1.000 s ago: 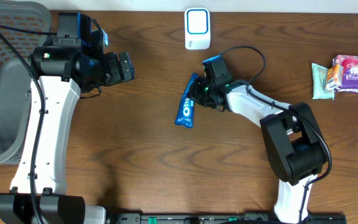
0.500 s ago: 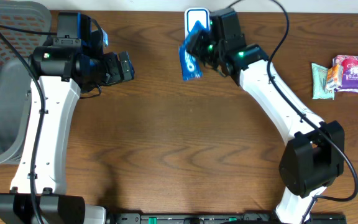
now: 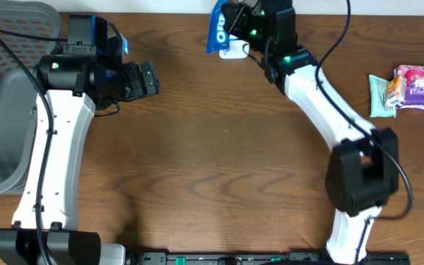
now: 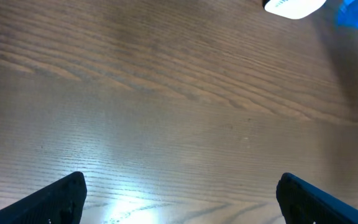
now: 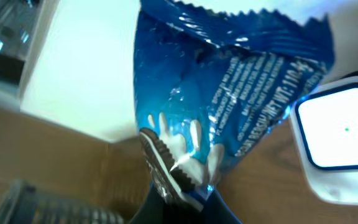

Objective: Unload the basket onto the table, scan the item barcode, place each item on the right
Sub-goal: 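Raise the Oreo pack up in front of the scanner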

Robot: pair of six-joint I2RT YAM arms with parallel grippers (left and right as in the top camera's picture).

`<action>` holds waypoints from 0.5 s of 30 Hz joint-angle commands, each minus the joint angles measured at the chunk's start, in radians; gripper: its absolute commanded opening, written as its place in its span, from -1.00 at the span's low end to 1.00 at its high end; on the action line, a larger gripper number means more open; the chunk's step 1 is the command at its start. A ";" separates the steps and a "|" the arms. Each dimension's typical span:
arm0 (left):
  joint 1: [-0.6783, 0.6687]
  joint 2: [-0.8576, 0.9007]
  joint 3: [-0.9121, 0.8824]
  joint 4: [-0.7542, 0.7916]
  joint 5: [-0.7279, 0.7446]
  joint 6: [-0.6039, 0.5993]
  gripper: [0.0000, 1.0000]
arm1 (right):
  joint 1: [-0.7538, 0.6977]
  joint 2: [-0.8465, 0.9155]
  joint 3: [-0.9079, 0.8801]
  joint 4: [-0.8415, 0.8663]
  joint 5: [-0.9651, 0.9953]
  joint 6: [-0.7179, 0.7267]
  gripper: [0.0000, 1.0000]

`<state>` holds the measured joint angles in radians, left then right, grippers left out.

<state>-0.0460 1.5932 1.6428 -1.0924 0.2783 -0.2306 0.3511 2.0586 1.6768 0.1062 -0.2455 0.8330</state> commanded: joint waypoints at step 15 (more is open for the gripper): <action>0.002 0.002 -0.003 0.000 -0.010 0.013 0.96 | -0.096 0.279 0.129 0.163 -0.225 0.235 -0.98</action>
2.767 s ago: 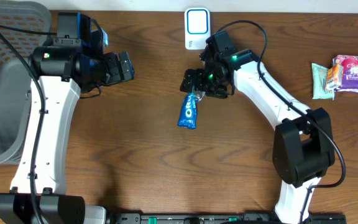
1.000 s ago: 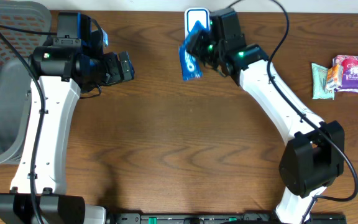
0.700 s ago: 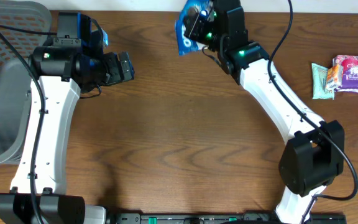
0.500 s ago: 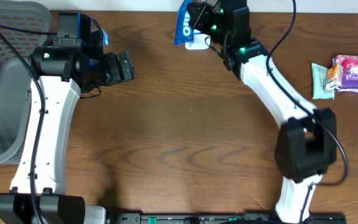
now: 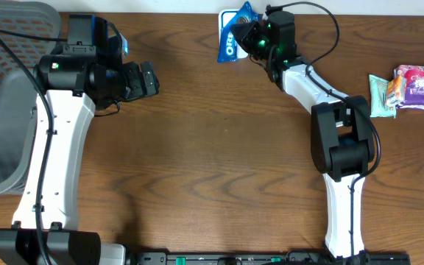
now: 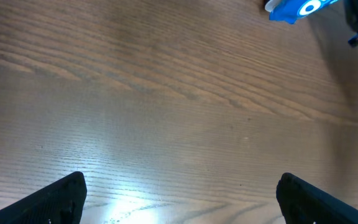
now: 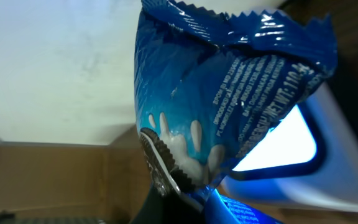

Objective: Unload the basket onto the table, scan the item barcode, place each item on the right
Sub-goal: 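Raise the Oreo pack up in front of the scanner, then carry the Oreo pack right and set it beside the mint-green wrapper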

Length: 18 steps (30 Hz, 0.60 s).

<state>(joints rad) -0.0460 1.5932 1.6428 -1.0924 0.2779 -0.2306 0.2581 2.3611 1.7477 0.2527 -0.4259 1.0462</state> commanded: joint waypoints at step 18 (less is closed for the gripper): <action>0.002 0.002 -0.003 0.000 -0.010 0.013 0.95 | -0.232 -0.309 0.166 -0.545 0.017 -0.408 -0.98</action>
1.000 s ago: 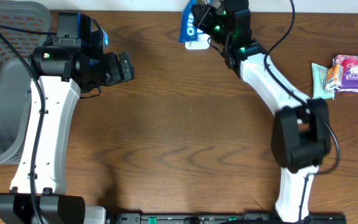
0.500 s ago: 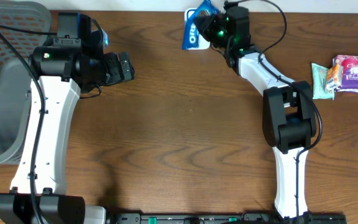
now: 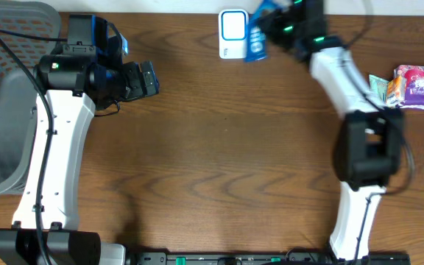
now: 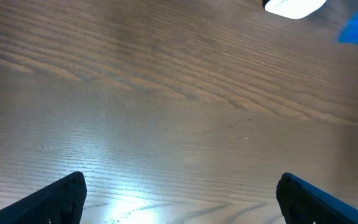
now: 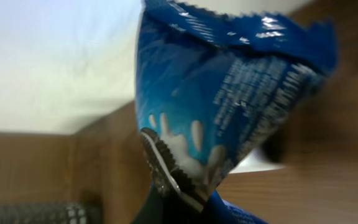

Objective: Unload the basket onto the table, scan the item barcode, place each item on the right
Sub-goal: 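Carry the Oreo pack right and set it beside the mint-green wrapper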

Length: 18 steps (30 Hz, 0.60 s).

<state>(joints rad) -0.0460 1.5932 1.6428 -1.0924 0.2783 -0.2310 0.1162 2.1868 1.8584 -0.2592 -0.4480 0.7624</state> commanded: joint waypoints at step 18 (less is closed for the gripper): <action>0.002 0.002 -0.003 0.000 -0.011 0.013 0.96 | -0.452 -0.204 0.043 -0.544 0.397 -0.592 -0.98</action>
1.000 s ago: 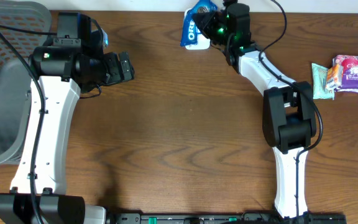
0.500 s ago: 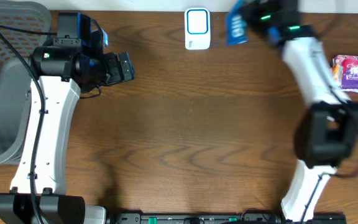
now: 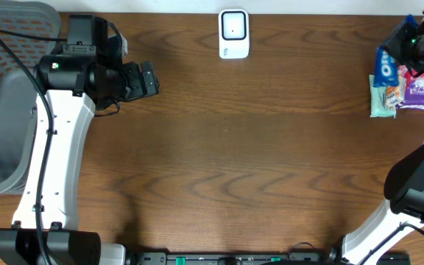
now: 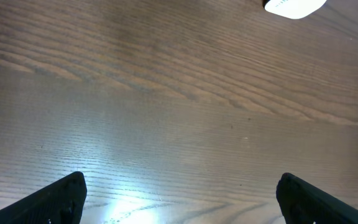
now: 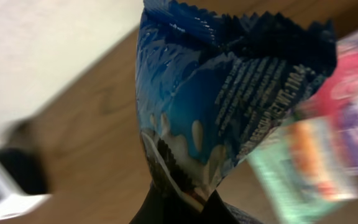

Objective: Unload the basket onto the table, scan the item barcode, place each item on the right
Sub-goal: 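Carry the Oreo pack right and set it beside the mint-green wrapper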

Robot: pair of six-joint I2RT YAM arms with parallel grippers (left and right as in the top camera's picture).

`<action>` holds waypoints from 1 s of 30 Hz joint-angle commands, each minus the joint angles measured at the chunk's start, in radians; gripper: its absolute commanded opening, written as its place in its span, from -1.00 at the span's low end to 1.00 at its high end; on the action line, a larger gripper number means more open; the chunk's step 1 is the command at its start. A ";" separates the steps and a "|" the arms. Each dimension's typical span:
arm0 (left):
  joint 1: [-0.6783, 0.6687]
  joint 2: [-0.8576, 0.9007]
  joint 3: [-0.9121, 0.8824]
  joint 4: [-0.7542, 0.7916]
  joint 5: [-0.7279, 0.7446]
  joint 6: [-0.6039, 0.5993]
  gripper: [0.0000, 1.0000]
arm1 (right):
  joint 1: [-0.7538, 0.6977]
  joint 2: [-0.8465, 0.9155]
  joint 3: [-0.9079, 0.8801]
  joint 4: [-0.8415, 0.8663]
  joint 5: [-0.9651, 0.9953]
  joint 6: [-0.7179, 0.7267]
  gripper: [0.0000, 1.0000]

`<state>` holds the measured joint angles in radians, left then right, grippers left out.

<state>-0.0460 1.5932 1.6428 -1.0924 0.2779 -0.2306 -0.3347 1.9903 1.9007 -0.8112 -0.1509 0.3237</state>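
A blue Oreo packet (image 5: 216,106) fills the right wrist view, and my right gripper (image 5: 182,199) is shut on its lower end. From overhead the Oreo packet (image 3: 385,68) hangs at the far right of the table, over the other snacks, under my right gripper (image 3: 411,40). The white barcode scanner (image 3: 233,32) stands at the back middle of the table, far from the packet. My left gripper (image 4: 179,199) is open above bare wood at the left, holding nothing; the scanner (image 4: 294,6) shows at the top edge of its view.
A mint-green packet (image 3: 381,99) and a pink-purple packet (image 3: 418,92) lie at the right edge beneath the Oreo packet. A grey mesh basket (image 3: 6,96) stands at the far left. The left arm (image 3: 57,125) stretches over the left side.
My right gripper has moved with the Oreo packet from beside the scanner at the back middle to the far right, over the other snack packets. The left arm has not moved.
My right gripper held the Oreo packet just left of the scanner, then right over it, then at its right side. Now the packet is at the table's right edge above the other snacks. My left gripper stayed open and still throughout.
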 commanded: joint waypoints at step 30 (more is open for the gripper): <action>0.002 0.002 -0.003 0.000 -0.010 0.013 0.96 | -0.030 -0.010 0.004 -0.099 0.327 -0.137 0.29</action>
<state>-0.0460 1.5932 1.6428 -1.0920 0.2779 -0.2306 -0.3656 2.0712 1.8893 -0.9024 0.1699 0.1795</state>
